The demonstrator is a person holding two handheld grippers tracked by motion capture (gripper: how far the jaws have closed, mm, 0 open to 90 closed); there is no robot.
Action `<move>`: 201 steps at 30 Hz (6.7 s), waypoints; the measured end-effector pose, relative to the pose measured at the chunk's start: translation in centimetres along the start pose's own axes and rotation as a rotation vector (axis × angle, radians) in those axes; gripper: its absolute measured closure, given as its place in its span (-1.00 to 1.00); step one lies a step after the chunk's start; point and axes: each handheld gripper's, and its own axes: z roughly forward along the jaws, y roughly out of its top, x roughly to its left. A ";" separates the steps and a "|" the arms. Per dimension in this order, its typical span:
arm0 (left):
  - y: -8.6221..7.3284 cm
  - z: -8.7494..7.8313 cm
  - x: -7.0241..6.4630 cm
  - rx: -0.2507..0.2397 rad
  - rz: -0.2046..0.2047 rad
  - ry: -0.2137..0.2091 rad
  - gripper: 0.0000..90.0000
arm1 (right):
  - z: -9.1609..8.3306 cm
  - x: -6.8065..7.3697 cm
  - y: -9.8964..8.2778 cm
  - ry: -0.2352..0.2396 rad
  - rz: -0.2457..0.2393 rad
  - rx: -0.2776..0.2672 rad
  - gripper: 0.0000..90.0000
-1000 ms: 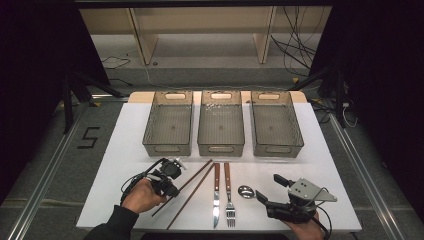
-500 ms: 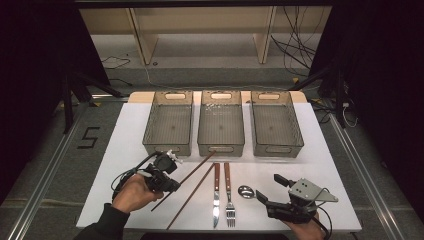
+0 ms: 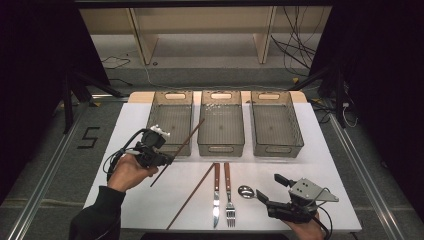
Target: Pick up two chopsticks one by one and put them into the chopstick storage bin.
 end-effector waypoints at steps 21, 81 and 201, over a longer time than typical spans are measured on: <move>4.6 0.3 6.1 -0.101 -0.123 0.057 0.89 | -0.1 -0.1 0.0 0.004 0.002 -0.006 -0.52; 5.8 3.8 10.9 -0.089 -0.250 0.148 0.04 | -0.1 0.0 0.0 0.013 0.006 -0.012 -0.52; -4.5 8.4 -6.1 0.364 0.069 -0.008 0.86 | -0.1 0.4 0.1 0.010 -0.022 -0.005 -0.52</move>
